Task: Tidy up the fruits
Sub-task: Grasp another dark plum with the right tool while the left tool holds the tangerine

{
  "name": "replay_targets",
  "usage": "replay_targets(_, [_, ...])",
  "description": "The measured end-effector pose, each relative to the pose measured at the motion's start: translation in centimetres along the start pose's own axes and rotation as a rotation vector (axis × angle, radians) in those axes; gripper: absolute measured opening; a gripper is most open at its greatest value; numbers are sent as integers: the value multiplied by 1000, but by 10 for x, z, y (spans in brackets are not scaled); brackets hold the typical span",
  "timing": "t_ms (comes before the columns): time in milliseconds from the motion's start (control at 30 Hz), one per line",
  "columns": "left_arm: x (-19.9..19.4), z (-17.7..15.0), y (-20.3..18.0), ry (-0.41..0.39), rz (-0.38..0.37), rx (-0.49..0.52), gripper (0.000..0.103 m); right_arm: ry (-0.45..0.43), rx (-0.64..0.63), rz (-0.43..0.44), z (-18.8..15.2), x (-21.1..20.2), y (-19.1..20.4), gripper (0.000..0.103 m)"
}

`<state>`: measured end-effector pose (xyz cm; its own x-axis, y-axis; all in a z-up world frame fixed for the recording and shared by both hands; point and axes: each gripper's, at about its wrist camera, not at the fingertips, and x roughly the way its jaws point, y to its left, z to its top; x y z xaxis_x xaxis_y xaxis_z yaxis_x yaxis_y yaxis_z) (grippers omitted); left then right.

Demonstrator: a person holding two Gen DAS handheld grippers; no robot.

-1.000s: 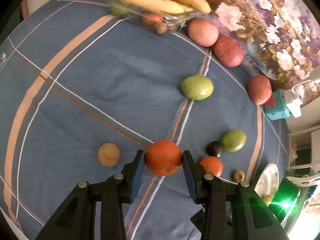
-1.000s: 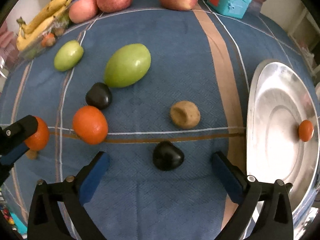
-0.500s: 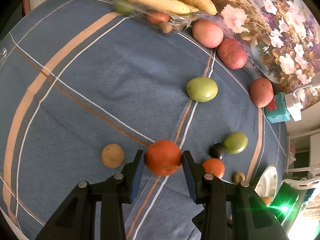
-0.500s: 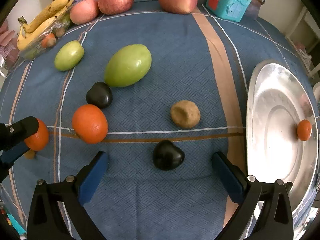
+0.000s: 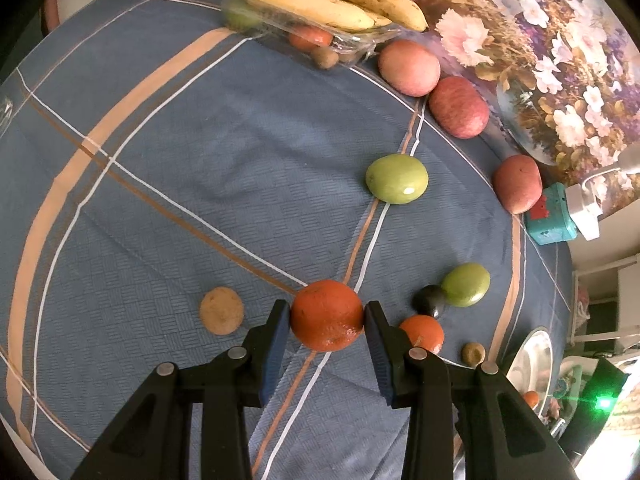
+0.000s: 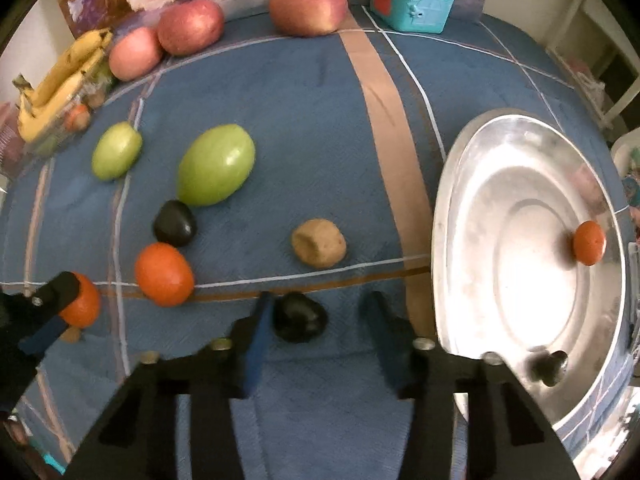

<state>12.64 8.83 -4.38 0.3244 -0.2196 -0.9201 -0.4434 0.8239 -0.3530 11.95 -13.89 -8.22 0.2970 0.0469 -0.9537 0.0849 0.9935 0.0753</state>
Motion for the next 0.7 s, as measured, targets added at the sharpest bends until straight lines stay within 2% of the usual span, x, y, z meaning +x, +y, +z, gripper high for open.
replay_targets(67, [-1, 0, 0, -2, -2, 1, 41, 6, 4, 33, 1, -3, -1, 27])
replay_targets(133, [-2, 0, -1, -6, -2, 1, 41, 3, 3, 36, 1, -8, -1, 27])
replay_targets(300, [-7, 0, -4, -18, -9, 10, 41, -46, 33, 134, 2, -38, 1, 27])
replay_targets(400, [-8, 1, -6, -24, -8, 16, 41, -80, 54, 159, 7, -58, 2, 27])
replay_targets(567, [-11, -1, -10, -37, 6, 28, 41, -113, 49, 134, 6, -72, 1, 27])
replay_targets(700, [-12, -3, -16, -46, 15, 45, 41, -108, 49, 127, 7, -67, -3, 27])
